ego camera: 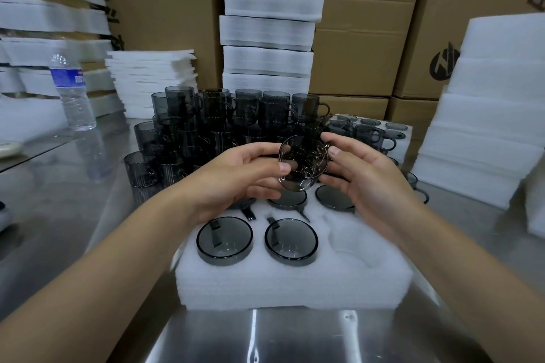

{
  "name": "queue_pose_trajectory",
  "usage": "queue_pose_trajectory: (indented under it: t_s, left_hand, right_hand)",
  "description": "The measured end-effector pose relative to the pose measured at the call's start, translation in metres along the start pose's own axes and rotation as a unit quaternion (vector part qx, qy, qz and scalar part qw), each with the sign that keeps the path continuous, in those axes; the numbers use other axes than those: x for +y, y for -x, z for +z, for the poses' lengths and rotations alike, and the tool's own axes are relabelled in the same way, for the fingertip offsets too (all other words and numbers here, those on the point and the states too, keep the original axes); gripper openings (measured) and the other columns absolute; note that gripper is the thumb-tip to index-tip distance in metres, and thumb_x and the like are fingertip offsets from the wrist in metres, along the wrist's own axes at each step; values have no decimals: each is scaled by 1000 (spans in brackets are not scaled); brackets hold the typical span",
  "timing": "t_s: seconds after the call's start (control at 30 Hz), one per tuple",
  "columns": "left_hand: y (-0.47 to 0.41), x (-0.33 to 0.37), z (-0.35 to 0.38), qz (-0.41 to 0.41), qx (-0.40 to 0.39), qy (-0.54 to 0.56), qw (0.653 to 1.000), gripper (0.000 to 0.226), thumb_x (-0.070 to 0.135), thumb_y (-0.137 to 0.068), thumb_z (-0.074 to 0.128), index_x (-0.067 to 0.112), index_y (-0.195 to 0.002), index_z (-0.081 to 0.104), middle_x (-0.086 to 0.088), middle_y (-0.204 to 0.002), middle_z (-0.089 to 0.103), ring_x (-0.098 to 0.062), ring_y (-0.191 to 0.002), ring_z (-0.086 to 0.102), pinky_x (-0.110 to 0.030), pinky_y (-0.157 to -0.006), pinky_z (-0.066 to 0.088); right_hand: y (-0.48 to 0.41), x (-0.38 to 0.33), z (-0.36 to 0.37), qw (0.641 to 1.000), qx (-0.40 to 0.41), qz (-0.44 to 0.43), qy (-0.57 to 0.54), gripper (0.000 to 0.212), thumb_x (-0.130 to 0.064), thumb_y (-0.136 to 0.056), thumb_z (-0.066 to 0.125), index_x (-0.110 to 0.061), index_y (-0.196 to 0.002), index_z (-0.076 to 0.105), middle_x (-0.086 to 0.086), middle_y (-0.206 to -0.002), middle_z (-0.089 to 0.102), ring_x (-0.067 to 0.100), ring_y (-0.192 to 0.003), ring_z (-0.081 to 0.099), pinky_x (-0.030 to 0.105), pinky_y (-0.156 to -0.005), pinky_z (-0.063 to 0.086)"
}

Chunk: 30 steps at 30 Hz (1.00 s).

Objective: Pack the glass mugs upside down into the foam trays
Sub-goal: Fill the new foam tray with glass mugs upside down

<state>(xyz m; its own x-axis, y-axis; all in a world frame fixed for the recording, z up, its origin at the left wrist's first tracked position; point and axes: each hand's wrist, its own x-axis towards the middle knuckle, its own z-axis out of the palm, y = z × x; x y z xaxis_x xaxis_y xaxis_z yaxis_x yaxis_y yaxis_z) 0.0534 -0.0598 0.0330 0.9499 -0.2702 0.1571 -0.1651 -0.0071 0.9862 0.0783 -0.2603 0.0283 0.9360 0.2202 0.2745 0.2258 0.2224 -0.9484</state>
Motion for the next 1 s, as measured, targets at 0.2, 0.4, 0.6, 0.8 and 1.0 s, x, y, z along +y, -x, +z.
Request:
queue_pose_trajectory:
  t_s: [0.2,0.4,0.6,0.8,1.0]
  left_hand:
    - [1,0,0,7,-11,-4,1000,65,25,-65,76,18,-126,53,5,-98,74,-8,-82,70,-19,-68,53]
    - [-1,-3,-2,12,-18,-6,1000,56,21,-69,77,22,-120,56,5,-106,73,-12,-89,70,-20,-69,54]
    - [-1,-4,-3,15,-22,-12,1000,58,21,-67,75,22,-121,55,5,-109,71,-14,-94,70,-20,-69,54]
    - [0,-4,-4,12,-28,-44,999,54,21,-70,74,24,-120,57,2,-110,71,-14,-101,68,-19,-73,53]
    - [-1,-6,-1,14,-33,-86,996,58,21,-66,78,24,-120,56,-1,-109,72,-16,-102,68,-20,-77,53]
  right_hand:
    - [0,1,0,1000,-5,-4,1,25,-9,-94,54,-26,-104,70,5,-107,70,12,-91,67,20,-65,53]
    - [-1,0,-1,1000,-11,-7,-1,26,-8,-94,53,-25,-104,69,0,-99,72,8,-85,67,20,-63,52]
    - [-1,1,-1,1000,-16,-13,3,26,-7,-94,53,-25,-104,69,0,-100,71,8,-86,67,19,-64,52]
    - [-1,3,-3,1000,-14,-22,15,25,-10,-94,55,-29,-102,70,-1,-101,71,9,-88,66,19,-64,51]
    - [-3,7,-5,999,7,-29,32,18,-16,-91,61,-26,-104,68,1,-105,72,15,-98,66,23,-68,51]
